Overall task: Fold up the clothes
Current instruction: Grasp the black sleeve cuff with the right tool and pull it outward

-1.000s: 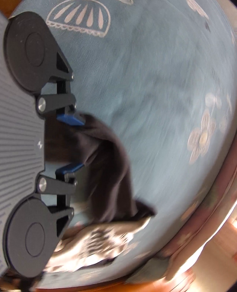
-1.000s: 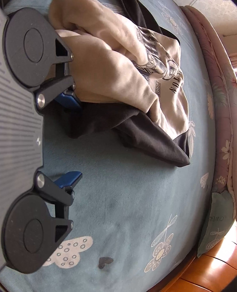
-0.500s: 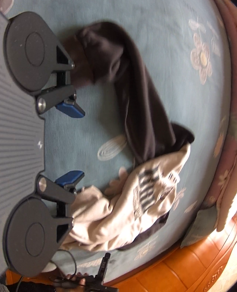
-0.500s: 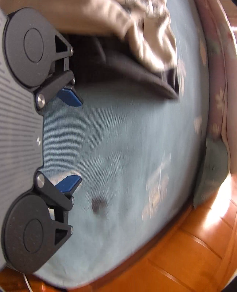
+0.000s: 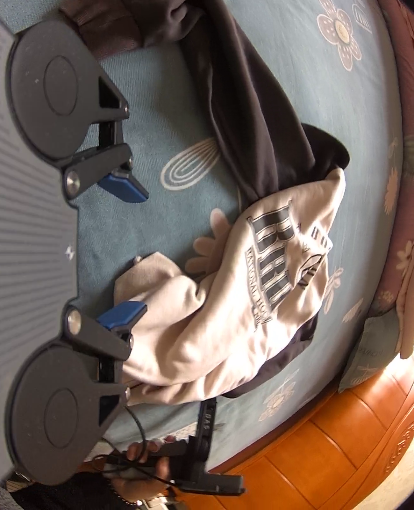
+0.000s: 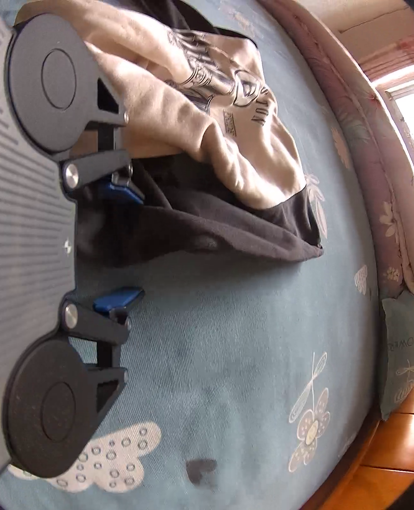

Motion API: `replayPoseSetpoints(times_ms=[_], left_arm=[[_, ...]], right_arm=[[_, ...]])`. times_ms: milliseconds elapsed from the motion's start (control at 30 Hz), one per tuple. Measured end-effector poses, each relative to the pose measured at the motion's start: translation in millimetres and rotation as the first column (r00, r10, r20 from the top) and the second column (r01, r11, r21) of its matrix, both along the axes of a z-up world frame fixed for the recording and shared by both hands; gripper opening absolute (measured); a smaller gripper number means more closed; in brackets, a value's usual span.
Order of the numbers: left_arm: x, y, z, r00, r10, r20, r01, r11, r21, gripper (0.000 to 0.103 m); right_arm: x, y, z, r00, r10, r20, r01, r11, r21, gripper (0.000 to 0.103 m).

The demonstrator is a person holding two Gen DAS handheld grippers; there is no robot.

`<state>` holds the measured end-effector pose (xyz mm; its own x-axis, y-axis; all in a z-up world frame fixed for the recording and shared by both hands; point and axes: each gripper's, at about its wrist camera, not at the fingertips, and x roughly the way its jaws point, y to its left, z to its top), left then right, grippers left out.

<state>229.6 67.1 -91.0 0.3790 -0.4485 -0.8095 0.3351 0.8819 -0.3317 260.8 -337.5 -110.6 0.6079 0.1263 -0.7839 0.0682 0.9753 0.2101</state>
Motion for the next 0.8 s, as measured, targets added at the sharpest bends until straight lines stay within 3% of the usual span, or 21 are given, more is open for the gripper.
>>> replayPoseSetpoints(times_ms=[67, 167, 267, 400, 500, 667, 767, 800], left_arm=[[0.1, -0.1, -4.0, 1.0, 0.0, -0.017, 0.0, 1.0, -0.006, 0.068], [0.9, -1.1, -9.2, 0.999, 0.003, -0.037, -0.003, 1.0, -0.01, 0.068], [2.0, -4.5, -12.5, 0.999, 0.0, -0.047, -0.001, 1.0, -0.008, 0.068], [4.6, -13.3, -14.0, 0.999, -0.006, -0.054, 0.006, 1.0, -0.001, 0.068], [5.6, -19.7, -13.2, 0.998, -0.014, -0.055, 0.014, 1.0, 0.003, 0.068], [4.7, -21.8, -13.1, 0.998, -0.017, -0.055, 0.017, 1.0, -0.006, 0.068], [6.3, -20.2, -18.6, 0.997, -0.015, -0.072, 0.014, 1.0, -0.005, 0.068], [7.3, -20.1, -20.5, 0.997, -0.012, -0.077, 0.012, 1.0, -0.002, 0.068]], right_arm=[[-5.2, -7.7, 0.6, 1.0, 0.022, 0.015, -0.022, 0.998, 0.051, 0.061], [-11.6, -35.8, -6.1, 0.999, 0.053, 0.006, -0.053, 0.968, 0.244, 0.062], [-18.0, -65.3, -19.0, 0.997, 0.072, 0.001, -0.064, 0.89, 0.451, 0.062], [-8.3, -86.9, -38.5, 0.999, 0.033, 0.012, -0.034, 0.791, 0.61, 0.061], [14.6, -90.1, -46.1, 1.0, 0.017, 0.002, -0.014, 0.733, 0.681, 0.06], [17.5, -88.9, -50.5, 0.996, 0.08, -0.031, -0.035, 0.71, 0.703, 0.058], [3.4, -93.0, -56.8, 0.991, 0.123, -0.055, -0.049, 0.71, 0.703, 0.031], [-0.5, -94.5, -59.9, 0.991, 0.119, -0.066, -0.04, 0.717, 0.696, 0.014]])
